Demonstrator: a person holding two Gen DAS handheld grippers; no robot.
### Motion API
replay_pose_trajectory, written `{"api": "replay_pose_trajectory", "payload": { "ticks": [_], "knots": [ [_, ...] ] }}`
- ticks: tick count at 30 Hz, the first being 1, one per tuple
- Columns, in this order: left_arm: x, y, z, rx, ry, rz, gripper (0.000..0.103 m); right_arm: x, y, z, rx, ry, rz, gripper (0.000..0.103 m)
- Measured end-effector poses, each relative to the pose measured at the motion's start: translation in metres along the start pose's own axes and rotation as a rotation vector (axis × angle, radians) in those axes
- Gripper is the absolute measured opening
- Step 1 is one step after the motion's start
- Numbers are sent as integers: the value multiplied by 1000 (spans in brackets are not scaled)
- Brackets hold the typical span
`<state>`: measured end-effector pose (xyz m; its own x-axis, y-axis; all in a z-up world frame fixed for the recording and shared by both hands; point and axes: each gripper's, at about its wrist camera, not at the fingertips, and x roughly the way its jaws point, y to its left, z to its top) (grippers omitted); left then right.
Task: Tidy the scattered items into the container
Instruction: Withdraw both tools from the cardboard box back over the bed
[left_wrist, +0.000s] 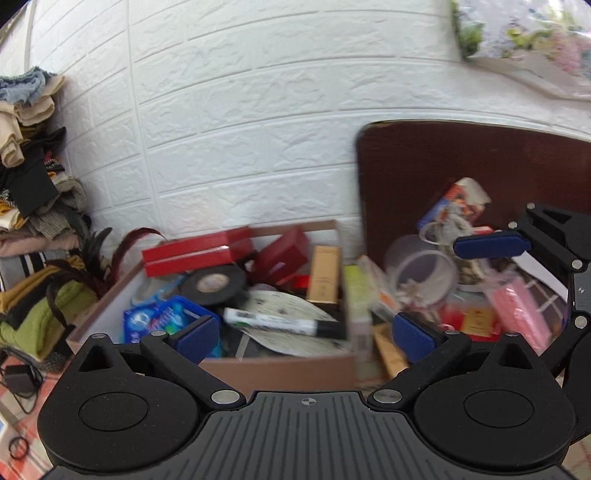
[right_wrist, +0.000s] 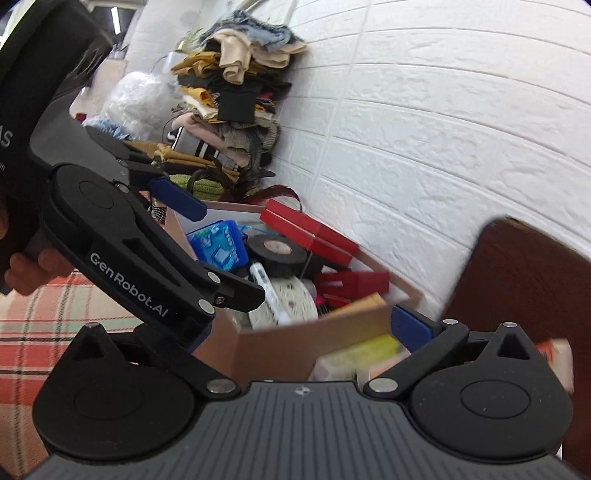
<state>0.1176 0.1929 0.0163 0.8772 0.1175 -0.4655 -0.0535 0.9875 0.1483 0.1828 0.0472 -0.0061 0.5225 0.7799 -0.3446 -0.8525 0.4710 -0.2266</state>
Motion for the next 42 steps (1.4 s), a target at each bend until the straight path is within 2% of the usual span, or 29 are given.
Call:
{"api": "replay_pose_trajectory", "payload": {
  "ticks": [8,11,16,20,24,28,32,38,42],
  "knots": [
    [-34,-59,-47,-97,27,-122,103,-72,12,-50,154,49,-97,103],
    [-41,-81,-60,-103,41,-163,103,-92,14,-66,186,75,-125,103],
    [-42,-112,-68,-88,68,-205,103,-122,6,-92,237,106,-198,103],
    [-28,-130,-66,-79,88,-220,103,-140,-8,-111,297,121,-258,102],
    [-7,-142,-63,-45,95,-221,103,-145,-24,-128,354,129,-305,102],
    [19,-149,-60,-23,92,-225,97,-137,-36,-144,397,152,-324,102],
    [38,-151,-58,-29,120,-230,95,-128,-41,-158,420,178,-328,102],
    [43,-167,-52,12,95,-314,95,-125,-64,-165,466,177,-379,102],
    [49,-183,-52,46,104,-379,85,-129,-79,-170,417,200,-487,102]
  ]
}}
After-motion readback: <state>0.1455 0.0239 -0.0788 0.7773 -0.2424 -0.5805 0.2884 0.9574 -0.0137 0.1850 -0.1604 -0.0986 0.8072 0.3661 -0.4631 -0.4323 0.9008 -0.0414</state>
